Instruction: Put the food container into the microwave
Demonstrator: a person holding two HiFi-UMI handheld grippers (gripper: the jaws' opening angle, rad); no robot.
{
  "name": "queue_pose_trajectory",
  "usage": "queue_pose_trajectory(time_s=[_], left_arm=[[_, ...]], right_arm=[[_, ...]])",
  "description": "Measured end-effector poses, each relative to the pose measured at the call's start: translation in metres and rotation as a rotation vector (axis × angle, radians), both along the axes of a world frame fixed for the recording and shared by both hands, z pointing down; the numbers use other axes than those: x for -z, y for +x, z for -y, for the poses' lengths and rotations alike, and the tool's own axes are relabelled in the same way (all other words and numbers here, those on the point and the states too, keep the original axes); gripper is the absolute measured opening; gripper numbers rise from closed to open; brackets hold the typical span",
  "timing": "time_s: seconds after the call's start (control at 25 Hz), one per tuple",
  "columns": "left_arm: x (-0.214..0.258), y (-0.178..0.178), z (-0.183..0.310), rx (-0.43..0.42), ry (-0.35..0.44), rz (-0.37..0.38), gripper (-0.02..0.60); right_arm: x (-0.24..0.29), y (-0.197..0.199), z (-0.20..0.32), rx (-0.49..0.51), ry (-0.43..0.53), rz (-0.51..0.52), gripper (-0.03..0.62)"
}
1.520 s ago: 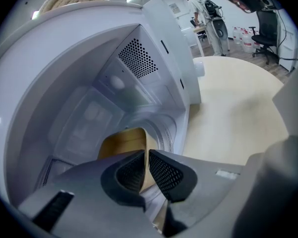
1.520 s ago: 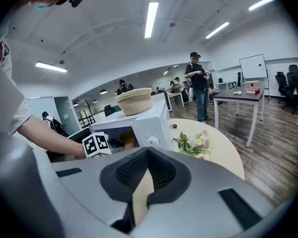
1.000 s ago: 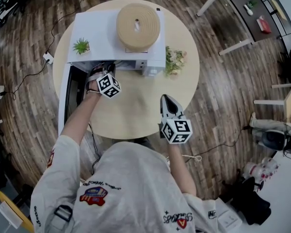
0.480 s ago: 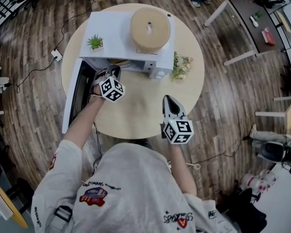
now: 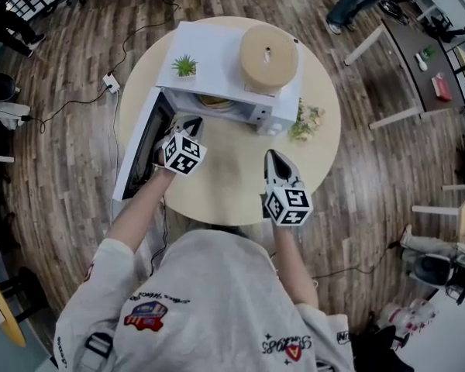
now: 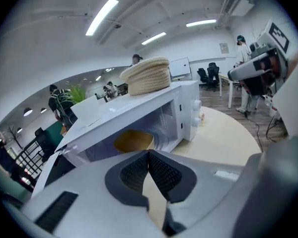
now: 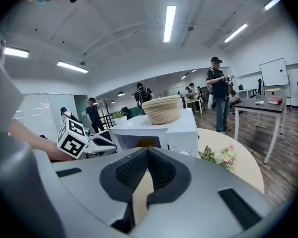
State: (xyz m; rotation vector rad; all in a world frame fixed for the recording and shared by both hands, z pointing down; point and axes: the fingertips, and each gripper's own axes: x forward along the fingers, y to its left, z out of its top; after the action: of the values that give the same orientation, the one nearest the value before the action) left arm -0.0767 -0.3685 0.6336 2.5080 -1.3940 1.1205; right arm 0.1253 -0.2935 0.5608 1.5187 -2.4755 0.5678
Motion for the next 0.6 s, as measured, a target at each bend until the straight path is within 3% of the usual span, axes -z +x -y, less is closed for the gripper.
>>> queue_pose_trajectory(time_s=[0.36,0.6], left_arm=[[0.049,-0.039,-0.028,0.137,0.041,-0.194,0.005],[0.082,-0.054,-0.042,0.152,0.102,-0.286,0.005]], right_arm=[[0.023,-0.037,0.019,0.071,0.069,0.006,-0.002],[0.033,-0.056,0.027,0.102,0.105,0.007,-0.001]])
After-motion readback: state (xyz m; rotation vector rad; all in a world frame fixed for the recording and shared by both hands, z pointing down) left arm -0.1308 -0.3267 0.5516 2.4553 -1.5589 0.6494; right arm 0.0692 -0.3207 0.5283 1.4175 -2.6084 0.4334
